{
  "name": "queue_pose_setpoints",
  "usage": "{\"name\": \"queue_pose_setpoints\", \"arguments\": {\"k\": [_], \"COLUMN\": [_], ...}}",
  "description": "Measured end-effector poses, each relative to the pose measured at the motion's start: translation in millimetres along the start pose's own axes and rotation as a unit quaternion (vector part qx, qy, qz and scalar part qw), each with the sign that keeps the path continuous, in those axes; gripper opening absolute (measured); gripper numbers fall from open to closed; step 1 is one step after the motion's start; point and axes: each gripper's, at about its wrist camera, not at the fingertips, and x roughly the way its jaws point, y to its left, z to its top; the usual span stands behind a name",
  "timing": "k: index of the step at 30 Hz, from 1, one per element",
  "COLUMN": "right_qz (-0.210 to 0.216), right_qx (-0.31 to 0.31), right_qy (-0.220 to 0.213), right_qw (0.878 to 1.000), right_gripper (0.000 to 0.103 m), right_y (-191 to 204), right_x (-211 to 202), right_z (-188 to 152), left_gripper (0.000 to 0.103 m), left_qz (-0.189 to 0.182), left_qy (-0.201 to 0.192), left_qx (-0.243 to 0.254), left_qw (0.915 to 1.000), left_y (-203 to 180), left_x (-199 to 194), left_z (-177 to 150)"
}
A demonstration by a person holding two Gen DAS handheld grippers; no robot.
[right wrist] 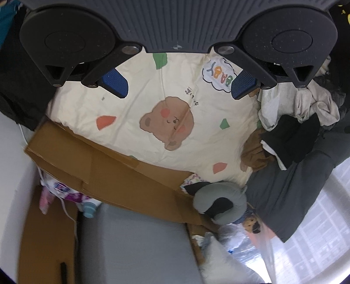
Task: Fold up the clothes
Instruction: 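Move the left tool toward the black garment on the clothes pile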
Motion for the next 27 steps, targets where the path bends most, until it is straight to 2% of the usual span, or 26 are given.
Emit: {"name": "queue_pose_setpoints", "arguments": {"k": [10,15,19,27], "right_qz": [0.038,0.022,0.035,0.042], "right_qx": [-0.025,-0.067,-0.074,-0.093], "right_qy": [-0.024,-0.048,-0.039,-0.032], "right_qw": [0.999,0.996,0.996,0.994], "right_gripper": [0.103,0.103,0.102,0.102], "right_y": [8.1,14.6,12.0,9.2], "right_x": [27.6,48.3,75.8,127.2], "right_z": [8.7,12.3,10.2,-1.5], "left_gripper": [0.096,0.093,0.089,0.088], "left_qz": [0.009,0.023,0.031,0.041], "left_qy": [-0.012,-0.023,-0.034,-0.058], "left_qx": [0.011,0.015,0.015,0.021], "left_qw": [0.9998,0.9993,0.9988,0.9972], "left_y": [2.3,6.2,11.8,19.5], "left_x": [48.2,79.8,109.7,167.0], "left_z": [0.9,-1.5,-2.8,-6.3]}}
